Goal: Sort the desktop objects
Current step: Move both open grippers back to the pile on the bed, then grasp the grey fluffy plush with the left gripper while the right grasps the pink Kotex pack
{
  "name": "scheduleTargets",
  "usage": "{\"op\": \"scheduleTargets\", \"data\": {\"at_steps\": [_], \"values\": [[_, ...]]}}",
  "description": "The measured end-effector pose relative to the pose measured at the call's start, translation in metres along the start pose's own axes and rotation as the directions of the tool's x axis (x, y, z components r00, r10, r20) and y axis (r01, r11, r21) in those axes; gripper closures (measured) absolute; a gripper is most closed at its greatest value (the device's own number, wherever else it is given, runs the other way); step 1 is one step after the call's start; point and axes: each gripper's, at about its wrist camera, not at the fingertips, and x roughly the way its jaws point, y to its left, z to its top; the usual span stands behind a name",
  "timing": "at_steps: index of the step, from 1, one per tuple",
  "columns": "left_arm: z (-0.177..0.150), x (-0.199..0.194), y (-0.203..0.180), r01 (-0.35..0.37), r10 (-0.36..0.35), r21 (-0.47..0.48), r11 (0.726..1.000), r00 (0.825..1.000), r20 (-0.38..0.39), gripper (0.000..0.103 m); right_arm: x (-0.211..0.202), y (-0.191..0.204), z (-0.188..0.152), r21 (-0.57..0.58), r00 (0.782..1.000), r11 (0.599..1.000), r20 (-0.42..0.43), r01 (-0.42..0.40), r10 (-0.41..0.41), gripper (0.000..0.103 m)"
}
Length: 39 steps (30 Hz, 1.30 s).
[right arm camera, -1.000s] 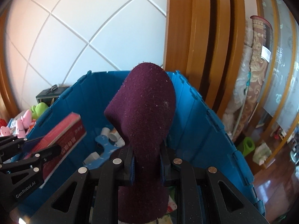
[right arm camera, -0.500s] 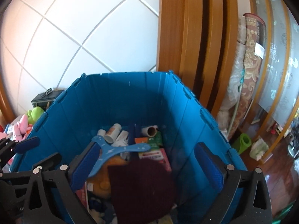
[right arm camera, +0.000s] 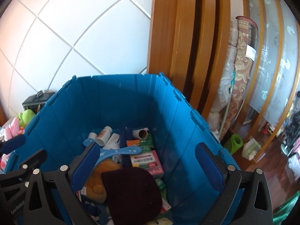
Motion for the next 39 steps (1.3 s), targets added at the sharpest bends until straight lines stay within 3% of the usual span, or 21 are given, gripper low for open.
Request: {"op": "scheduleTargets", "data": {"at_steps": [6,10,12,15,20,23,27,30,33,39], "values": [[-0.004,-0.025,0.024,0.024,-0.023,-0.068,0.997,1.000,0.015,0.046,-0.005,-0.007,-0.002,0.030,0.999,0.999,0.035,-0.018,0.017,0.000],[-0.007,-0.057,0.048,-0.016,0.024,-0.103,0.995,0.996,0.080,0.046,-0.010,-0.006,-0.014,0.062,0.998,0.998,0.059,-0.015,0.011,0.000],[-0.013,-0.074,0.064,-0.033,0.049,-0.130,0.991,0.991,0.125,0.045,-0.027,0.000,-0.020,0.067,0.994,0.996,0.102,-0.053,0.046,0.000],[-0.024,-0.091,0.094,-0.070,0.101,-0.188,0.980,0.981,0.164,0.034,-0.065,0.016,-0.023,0.050,0.970,0.992,0.221,-0.114,0.100,0.000],[-0.056,-0.111,0.154,-0.138,0.202,-0.279,0.950,0.955,0.218,0.033,-0.122,0.054,-0.027,0.002,0.893,0.976,0.405,-0.216,0.197,0.000],[-0.079,-0.112,0.194,-0.193,0.259,-0.314,0.930,0.948,0.183,0.033,-0.139,0.086,-0.025,-0.037,0.849,0.955,0.448,-0.295,0.280,0.000],[-0.116,-0.109,0.249,-0.286,0.332,-0.339,0.896,0.940,0.085,0.033,-0.148,0.139,-0.024,-0.103,0.809,0.924,0.455,-0.368,0.373,0.000],[-0.146,-0.109,0.295,-0.348,0.383,-0.396,0.850,0.924,0.012,0.033,-0.148,0.184,-0.024,-0.161,0.791,0.895,0.421,-0.416,0.444,0.000],[-0.180,-0.101,0.337,-0.352,0.345,-0.408,0.842,0.934,-0.094,0.033,-0.143,0.229,-0.029,-0.209,0.767,0.847,0.359,-0.489,0.531,0.000],[-0.264,-0.090,0.404,-0.414,0.352,-0.433,0.801,0.910,-0.219,0.033,-0.126,0.312,-0.051,-0.291,0.758,0.783,0.220,-0.550,0.614,0.000]]}}
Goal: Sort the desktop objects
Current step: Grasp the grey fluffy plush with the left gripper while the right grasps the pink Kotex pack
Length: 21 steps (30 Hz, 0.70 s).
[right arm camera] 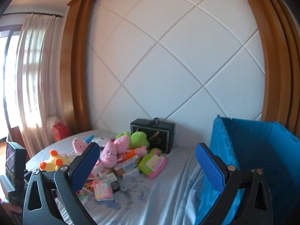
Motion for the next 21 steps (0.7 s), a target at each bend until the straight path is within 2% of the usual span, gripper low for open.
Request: {"op": "scheduleTargets", "data": {"at_steps": [2,4,6,8,12,16,21], "values": [[-0.014,0.018,0.026,0.001,-0.002,-0.029,1.000,0.999,-0.042,0.033,0.024,0.018,-0.013,-0.013,0.997,0.999,-0.070,-0.033,0.032,0.000],[-0.028,0.041,0.052,0.012,-0.020,-0.067,0.998,0.993,-0.116,0.033,0.047,0.035,-0.030,-0.015,0.986,0.998,-0.157,-0.064,0.061,0.000],[-0.038,0.058,0.074,0.027,-0.043,-0.106,0.994,0.988,-0.149,0.033,0.070,0.046,-0.049,0.000,0.970,0.997,-0.233,-0.073,0.071,0.000],[-0.044,0.072,0.089,0.016,-0.036,-0.117,0.993,0.985,-0.169,0.033,0.093,0.053,-0.069,0.020,0.949,0.997,-0.307,-0.070,0.073,0.000],[-0.044,0.097,0.104,-0.018,-0.001,-0.094,0.995,0.981,-0.195,0.033,0.134,0.065,-0.113,0.038,0.886,0.998,-0.459,-0.057,0.069,0.000],[-0.038,0.128,0.107,-0.018,0.010,-0.034,0.999,0.972,-0.235,0.033,0.153,0.079,-0.138,0.053,0.839,0.997,-0.539,-0.053,0.073,0.000],[-0.036,0.170,0.113,-0.038,0.032,-0.015,0.999,0.951,-0.308,0.033,0.174,0.086,-0.155,0.055,0.799,0.998,-0.598,-0.039,0.064,0.000]]}}
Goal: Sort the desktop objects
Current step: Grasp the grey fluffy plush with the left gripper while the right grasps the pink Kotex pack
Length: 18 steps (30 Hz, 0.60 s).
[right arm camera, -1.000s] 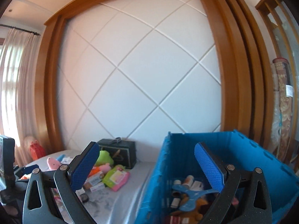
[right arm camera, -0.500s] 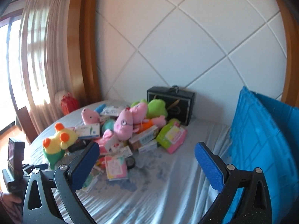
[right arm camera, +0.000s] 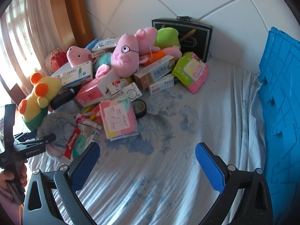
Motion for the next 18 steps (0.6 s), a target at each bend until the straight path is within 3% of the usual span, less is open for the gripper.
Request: {"op": "scheduleTargets", "data": {"at_steps": [7,9,11,18], "values": [[0.013,0.023,0.002,0.076,-0.076,-0.017,0.997,0.997,-0.018,0.034,0.047,0.014,0.010,-0.007,0.997,1.000,-0.077,0.010,-0.010,0.000],[0.014,0.025,0.001,0.071,-0.071,-0.016,0.997,0.997,-0.011,0.046,0.063,0.024,0.014,-0.027,0.995,1.000,-0.096,0.001,-0.003,0.000],[0.015,0.028,0.003,0.065,-0.066,-0.025,0.998,0.998,-0.010,0.050,0.079,0.035,0.018,-0.053,0.993,0.998,-0.120,-0.025,0.019,0.000],[0.015,0.033,0.004,0.055,-0.055,-0.034,0.998,0.998,-0.015,0.050,0.128,0.059,0.030,-0.114,0.984,0.992,-0.176,-0.052,0.031,0.000]]}}
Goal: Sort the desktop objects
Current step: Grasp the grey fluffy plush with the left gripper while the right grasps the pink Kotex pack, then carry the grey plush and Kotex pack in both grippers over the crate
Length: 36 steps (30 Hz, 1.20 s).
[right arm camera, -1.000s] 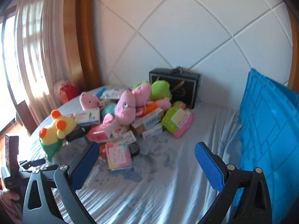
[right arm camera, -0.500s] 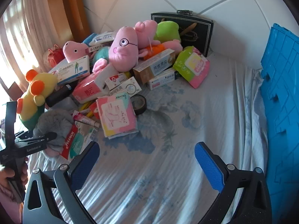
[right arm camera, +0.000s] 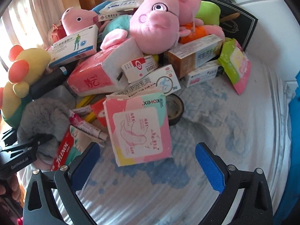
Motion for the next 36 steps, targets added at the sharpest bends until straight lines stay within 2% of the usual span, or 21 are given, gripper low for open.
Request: {"op": "scheduleTargets", "data": {"at_steps": [4,5,6,7,9,12,20,23,28,36], "values": [[-0.001,-0.001,-0.002,-0.008,0.008,0.002,1.000,1.000,0.004,0.051,0.021,-0.002,0.004,0.001,1.000,1.000,-0.031,0.003,-0.003,0.002],[-0.002,-0.002,-0.002,-0.008,0.008,0.001,1.000,1.000,0.006,0.054,0.023,-0.003,0.005,0.002,0.999,1.000,-0.039,0.000,0.000,0.008],[-0.004,-0.004,-0.002,-0.006,0.006,-0.001,1.000,1.000,0.011,0.055,0.025,-0.004,0.004,0.002,0.999,1.000,-0.047,-0.012,0.012,0.029],[-0.005,-0.007,-0.003,-0.005,0.005,-0.003,1.000,1.000,0.016,0.056,0.025,-0.005,0.003,0.007,0.998,0.999,-0.050,-0.043,0.043,0.035],[-0.009,-0.016,-0.005,-0.008,0.008,0.001,1.000,0.999,0.033,0.057,0.020,-0.004,0.000,-0.003,0.999,1.000,-0.048,-0.017,0.017,0.036],[-0.015,-0.036,-0.013,-0.020,0.018,0.028,0.999,0.997,0.078,0.059,0.002,-0.004,-0.008,0.002,0.999,0.999,-0.015,-0.039,0.039,0.036],[-0.013,-0.101,-0.046,0.003,-0.021,0.083,0.997,0.976,0.218,0.063,-0.080,-0.020,-0.023,0.035,0.990,0.999,0.140,-0.032,0.027,0.036],[-0.006,-0.125,-0.065,0.022,-0.049,0.102,0.995,0.962,0.267,0.065,-0.113,-0.030,-0.025,0.051,0.978,0.999,0.209,-0.011,0.001,0.036],[-0.015,-0.163,-0.094,0.051,-0.100,0.150,0.987,0.935,0.340,0.066,-0.173,-0.052,-0.039,0.094,0.946,0.995,0.319,0.024,-0.053,0.036],[-0.018,-0.214,-0.164,0.117,-0.224,0.271,0.956,0.884,0.411,0.066,-0.266,-0.097,-0.071,0.192,0.869,0.977,0.463,0.092,-0.173,0.036]]}}
